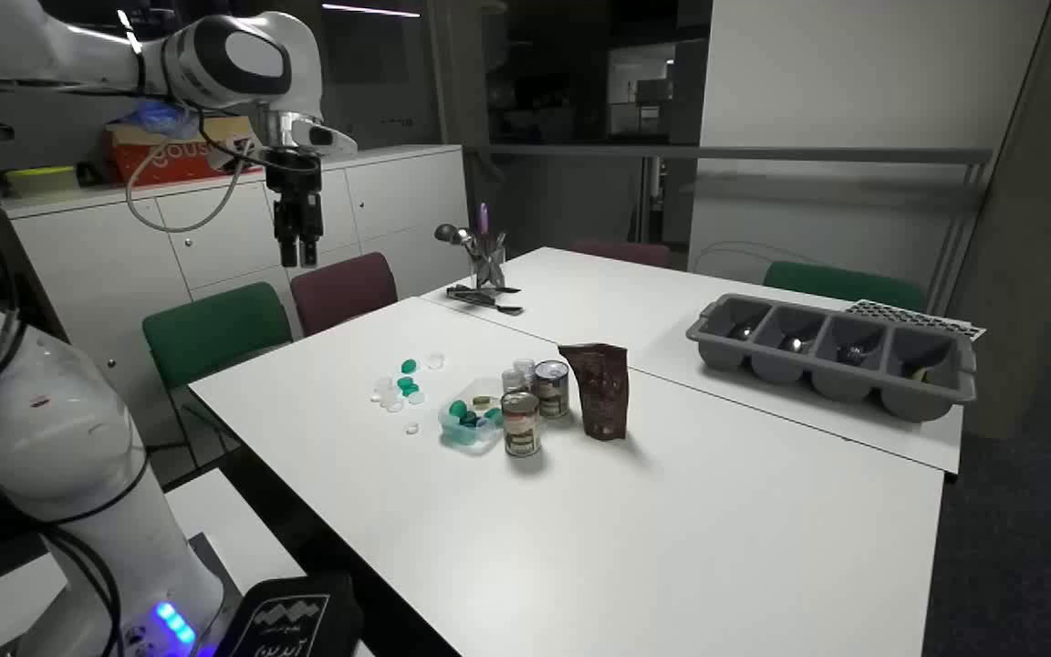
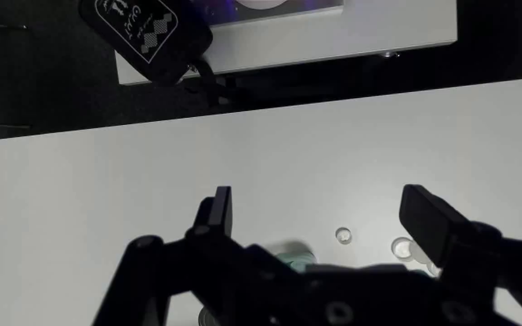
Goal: Pick up a clear disc from the table and put it in the lunchbox
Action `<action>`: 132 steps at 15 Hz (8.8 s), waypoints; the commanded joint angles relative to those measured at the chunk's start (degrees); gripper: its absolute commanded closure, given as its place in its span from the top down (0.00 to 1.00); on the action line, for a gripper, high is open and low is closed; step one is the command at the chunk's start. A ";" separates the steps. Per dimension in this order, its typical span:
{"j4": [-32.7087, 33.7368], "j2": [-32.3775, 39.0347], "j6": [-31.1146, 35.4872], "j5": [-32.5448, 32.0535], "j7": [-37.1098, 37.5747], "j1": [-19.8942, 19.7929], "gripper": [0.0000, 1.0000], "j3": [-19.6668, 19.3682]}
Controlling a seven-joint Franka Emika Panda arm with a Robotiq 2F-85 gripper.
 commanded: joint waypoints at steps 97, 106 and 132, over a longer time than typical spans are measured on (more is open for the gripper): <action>46.61 80.55 42.46 -11.53 -68.21 12.22 1.00 1.57; 44.13 80.22 47.44 -11.36 -67.17 12.23 1.00 1.71; 57.70 84.92 36.30 -11.34 -74.36 12.30 1.00 1.35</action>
